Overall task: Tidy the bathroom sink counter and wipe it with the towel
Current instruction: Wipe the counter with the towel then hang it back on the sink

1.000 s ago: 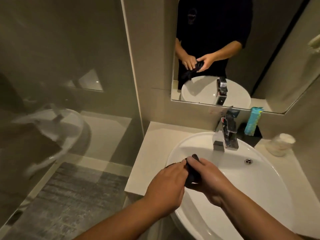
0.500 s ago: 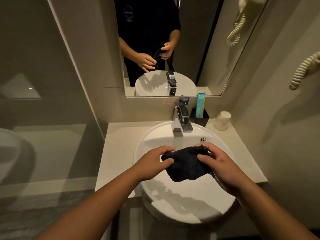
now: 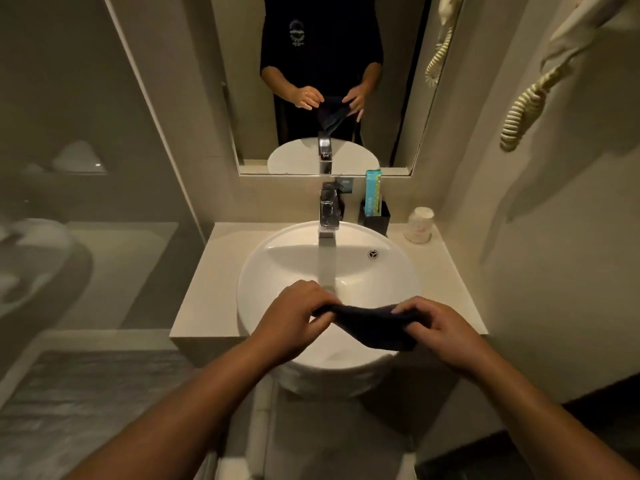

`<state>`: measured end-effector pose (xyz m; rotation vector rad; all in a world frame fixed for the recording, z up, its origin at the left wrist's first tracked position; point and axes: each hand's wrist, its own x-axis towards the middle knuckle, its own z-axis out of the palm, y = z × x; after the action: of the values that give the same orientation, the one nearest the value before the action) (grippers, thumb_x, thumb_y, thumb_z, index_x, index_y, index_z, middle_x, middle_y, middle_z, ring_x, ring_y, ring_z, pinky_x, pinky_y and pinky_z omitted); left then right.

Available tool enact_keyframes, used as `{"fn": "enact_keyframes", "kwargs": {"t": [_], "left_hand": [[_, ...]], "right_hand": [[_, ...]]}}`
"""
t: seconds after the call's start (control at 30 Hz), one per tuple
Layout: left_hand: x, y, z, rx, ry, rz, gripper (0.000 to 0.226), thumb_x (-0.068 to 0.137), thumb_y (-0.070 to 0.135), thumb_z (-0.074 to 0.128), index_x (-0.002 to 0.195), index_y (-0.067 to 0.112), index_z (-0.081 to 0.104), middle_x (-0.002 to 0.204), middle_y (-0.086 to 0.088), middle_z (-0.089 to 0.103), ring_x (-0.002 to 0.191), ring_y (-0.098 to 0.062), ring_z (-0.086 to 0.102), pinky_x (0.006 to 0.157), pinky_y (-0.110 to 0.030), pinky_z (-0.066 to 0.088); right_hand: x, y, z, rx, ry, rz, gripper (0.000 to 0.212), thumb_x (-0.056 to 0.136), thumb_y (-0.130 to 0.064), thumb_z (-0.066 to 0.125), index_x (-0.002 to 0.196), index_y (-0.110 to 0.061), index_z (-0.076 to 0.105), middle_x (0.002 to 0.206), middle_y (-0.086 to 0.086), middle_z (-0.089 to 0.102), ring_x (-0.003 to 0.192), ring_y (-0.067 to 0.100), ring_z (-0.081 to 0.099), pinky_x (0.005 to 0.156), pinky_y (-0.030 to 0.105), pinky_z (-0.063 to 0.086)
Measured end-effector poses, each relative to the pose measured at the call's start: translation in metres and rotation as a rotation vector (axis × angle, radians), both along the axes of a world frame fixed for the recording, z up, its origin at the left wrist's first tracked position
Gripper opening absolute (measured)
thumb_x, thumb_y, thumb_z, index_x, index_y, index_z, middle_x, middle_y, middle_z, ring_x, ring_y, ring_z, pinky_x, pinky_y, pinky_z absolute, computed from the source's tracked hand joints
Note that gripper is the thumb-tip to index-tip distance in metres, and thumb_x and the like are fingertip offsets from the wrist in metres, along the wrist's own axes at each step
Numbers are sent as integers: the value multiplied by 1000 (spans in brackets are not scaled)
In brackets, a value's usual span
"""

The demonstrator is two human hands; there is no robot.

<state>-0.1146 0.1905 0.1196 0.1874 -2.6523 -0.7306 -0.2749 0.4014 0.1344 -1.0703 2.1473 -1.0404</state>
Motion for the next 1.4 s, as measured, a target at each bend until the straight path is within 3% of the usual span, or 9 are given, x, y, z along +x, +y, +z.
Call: {"fn": "enact_keyframes", "kwargs": {"t": [0.17,0.27,0.43,0.6,0.73,0.93,1.2,1.3,1.4], "left_hand": [[47,58,-15,177,-117,135,15,89,29,58,101,35,65,88,23,56,88,3,52,72,-12,41],[74,72,-30,294,-155,219,14,87,30,62,99,34,66,91,25,59,90,6,55,76,-8,41],[84,57,-60,433,-230,293,13,86,27,66,98,30,69,96,17,66,92,3,59,80,-17,46],[41,11,-90,275,-338,349,17,90,29,59,103,23,67,102,4,68,94,-12,59,78,-25,42],[11,-17,-112,136,-453,359,24,93,34,54,109,20,64,109,-1,67,97,-19,59,81,-32,45],[-2,-31,-124,62,-519,338,23,93,39,52,104,23,65,103,0,68,90,-19,60,84,-40,50],[-3,-35,-125,37,-585,292,23,94,38,51,105,23,64,101,-1,68,88,-20,61,86,-41,50],[-3,-34,-125,22,-588,282,24,95,39,50,105,22,64,101,-1,68,88,-20,61,86,-41,50],[-3,-32,-124,-35,-610,274,24,96,38,47,102,22,65,98,-1,67,85,-20,61,86,-42,49]], "right_hand": [[24,36,-8,-11,92,86,27,84,-10,60,84,-38,62,115,-15,53,109,2,51,91,23,44],[38,47,-22,19,4,164,24,82,-11,60,85,-34,65,103,-12,65,98,3,59,84,28,50],[47,37,-61,111,-48,156,17,82,-20,61,84,-36,65,85,-12,69,81,2,63,71,26,52],[23,-17,-107,285,162,37,6,87,-35,57,84,-33,61,82,-10,66,73,5,59,63,26,46],[4,-51,-131,439,450,-1,26,88,-44,50,96,-24,65,95,-1,62,87,18,53,72,35,40],[-2,-62,-136,509,446,-53,23,88,-47,47,82,-27,57,79,-3,63,74,17,55,69,34,43],[6,-65,-130,619,528,-70,40,92,-49,39,71,-22,59,66,-2,59,71,18,54,74,35,42],[7,-61,-124,650,546,-81,45,92,-50,40,74,-18,65,68,-2,58,72,18,54,78,37,44],[9,-56,-120,689,630,-117,39,89,-53,47,89,-19,67,82,0,59,86,22,56,90,43,44]]}}
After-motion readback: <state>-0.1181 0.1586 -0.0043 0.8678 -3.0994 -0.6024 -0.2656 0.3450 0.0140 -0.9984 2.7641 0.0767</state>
